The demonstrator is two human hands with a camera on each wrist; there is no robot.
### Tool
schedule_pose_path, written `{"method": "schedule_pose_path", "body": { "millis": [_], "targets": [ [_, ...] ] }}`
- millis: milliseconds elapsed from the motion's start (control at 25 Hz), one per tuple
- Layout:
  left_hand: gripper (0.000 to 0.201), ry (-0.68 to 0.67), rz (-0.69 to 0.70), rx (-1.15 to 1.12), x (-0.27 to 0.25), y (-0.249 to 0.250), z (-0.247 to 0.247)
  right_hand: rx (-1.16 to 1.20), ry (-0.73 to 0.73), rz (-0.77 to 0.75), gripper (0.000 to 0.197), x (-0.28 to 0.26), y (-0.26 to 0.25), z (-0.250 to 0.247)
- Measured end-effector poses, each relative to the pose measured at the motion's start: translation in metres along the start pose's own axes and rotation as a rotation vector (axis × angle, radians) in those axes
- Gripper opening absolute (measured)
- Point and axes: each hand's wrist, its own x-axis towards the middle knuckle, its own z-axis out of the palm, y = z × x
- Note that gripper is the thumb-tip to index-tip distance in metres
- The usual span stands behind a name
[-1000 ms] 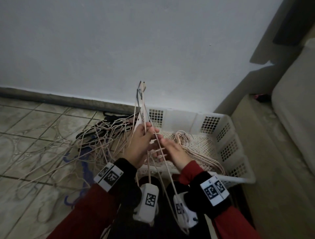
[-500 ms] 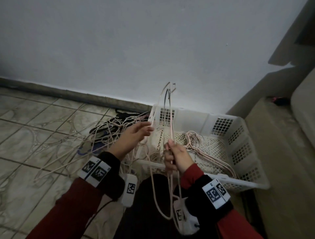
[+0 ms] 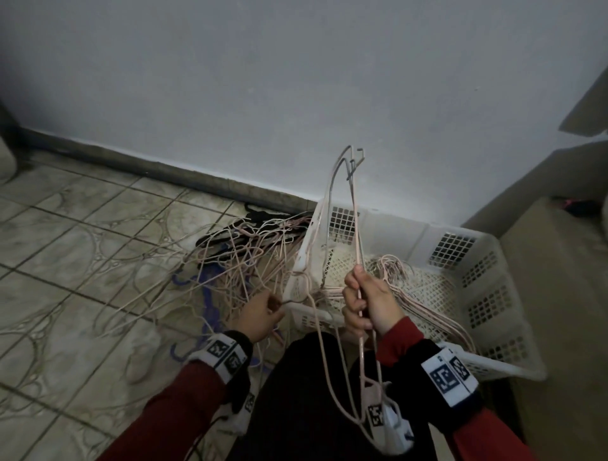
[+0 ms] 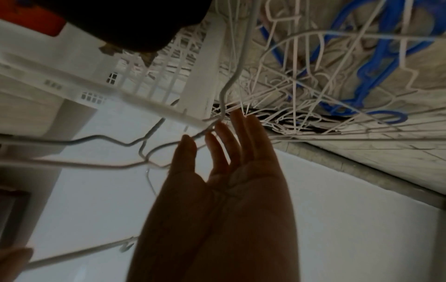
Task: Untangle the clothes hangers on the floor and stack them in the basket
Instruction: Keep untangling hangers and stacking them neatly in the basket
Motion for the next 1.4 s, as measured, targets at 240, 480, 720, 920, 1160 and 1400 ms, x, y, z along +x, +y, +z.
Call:
{"method": "schedule_pose_path", "body": {
  "millis": [240,480,720,920,1160,1400],
  "targets": [
    [0.013,0.131,0.027,-0.106,0.003,-0.002,0.007,-0.037,-0.038,0.048,0.040,0.003,-0.006,0.004],
    [0.013,0.200,0.095,-0.225,-0.008,-0.001,0.006,-0.233,-0.135,0.110,0.041,0.014,0.000,0.023],
    [0.003,0.271,0.172,-0.171,-0.010,0.003,0.001,-0.241,-0.168,0.112,0.041,0.011,0.003,0.033],
    [0.006,0.297,0.111,-0.135,0.000,-0.018,-0.022,-0.076,-0.208,-0.043,0.044,-0.007,-0.031,-0.005],
    [0.015,0.275,-0.035,0.051,0.018,-0.047,-0.054,0.029,-0.054,-0.233,0.036,-0.024,-0.068,-0.030],
    [0.022,0.051,0.137,-0.367,0.011,0.068,-0.028,0.077,-0.021,-0.350,0.038,-0.030,-0.075,-0.031]
  ]
}}
